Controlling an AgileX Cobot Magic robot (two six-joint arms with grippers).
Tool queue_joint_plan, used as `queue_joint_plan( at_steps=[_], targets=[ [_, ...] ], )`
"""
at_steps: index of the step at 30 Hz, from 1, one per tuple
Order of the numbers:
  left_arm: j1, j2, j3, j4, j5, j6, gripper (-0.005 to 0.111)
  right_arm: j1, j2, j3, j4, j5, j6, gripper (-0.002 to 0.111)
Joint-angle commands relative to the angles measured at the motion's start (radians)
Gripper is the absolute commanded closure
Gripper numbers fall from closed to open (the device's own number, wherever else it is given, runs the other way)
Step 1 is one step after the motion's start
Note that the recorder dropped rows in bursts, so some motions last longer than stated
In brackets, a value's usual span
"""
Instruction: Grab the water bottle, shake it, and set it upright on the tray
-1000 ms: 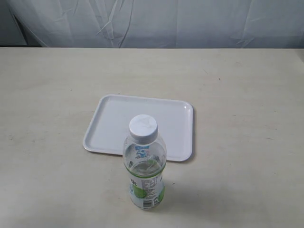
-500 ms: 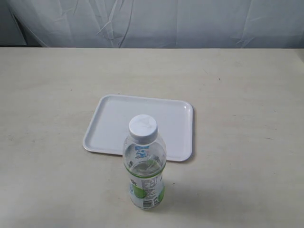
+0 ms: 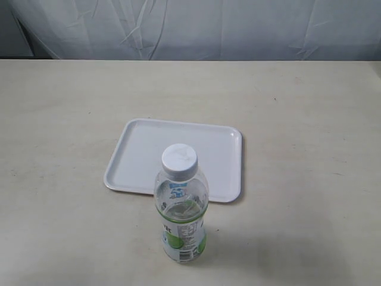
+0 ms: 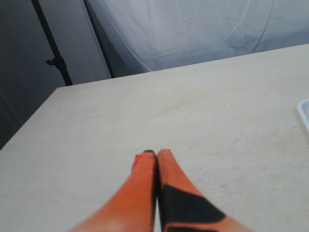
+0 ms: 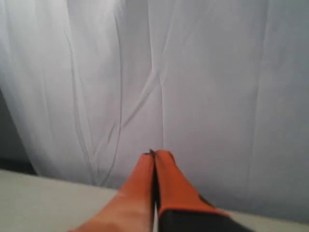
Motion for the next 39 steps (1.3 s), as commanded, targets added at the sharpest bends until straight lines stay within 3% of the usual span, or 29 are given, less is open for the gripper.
queue_joint_plan(
  at_steps=[1,9,13,18,21,23,28,31,35,39],
  targets=[
    [0.003,-0.004,0.002,0.006,-0.013,-0.004,0.107,0.005,0.231,-0.005,-0.014,0.014,0.034,0.109],
    [0.003,-0.004,0.002,0.006,-0.013,-0.004,0.107,0.005,0.487,0.003,-0.014,-0.052,0.118,0.109],
    [0.003,-0.004,0.002,0.006,-0.013,-0.004,0.107,0.005,0.490,0.003,-0.014,0.148,0.073,0.109],
    [0.003,-0.004,0.002,0.006,-0.013,-0.004,0.107,0.005,0.447,0.023,0.018,0.449,-0.213,0.109],
    [0.003,-0.004,0.002,0.006,-0.013,-0.004,0.107,0.005,0.448,0.007,0.319,0.677,-0.574,0.109],
    [0.001,-0.008,0.002,0.006,-0.013,-0.004,0.107,0.005,0.474,-0.028,0.507,0.758,-0.704,0.109],
    [0.001,-0.010,0.002,0.006,-0.013,-0.004,0.107,0.005,0.472,-0.069,1.192,0.782,-1.142,0.109],
    [0.001,-0.010,0.002,0.006,-0.013,-0.004,0.107,0.005,0.443,-0.053,1.493,0.780,-1.446,0.109],
    [0.001,-0.010,0.002,0.006,-0.013,-0.004,0.107,0.059,0.330,0.010,1.736,0.706,-1.712,0.109],
    [0.001,-0.010,0.002,0.006,-0.013,-0.004,0.107,0.166,0.222,0.103,1.864,0.672,-1.738,0.109]
  ],
)
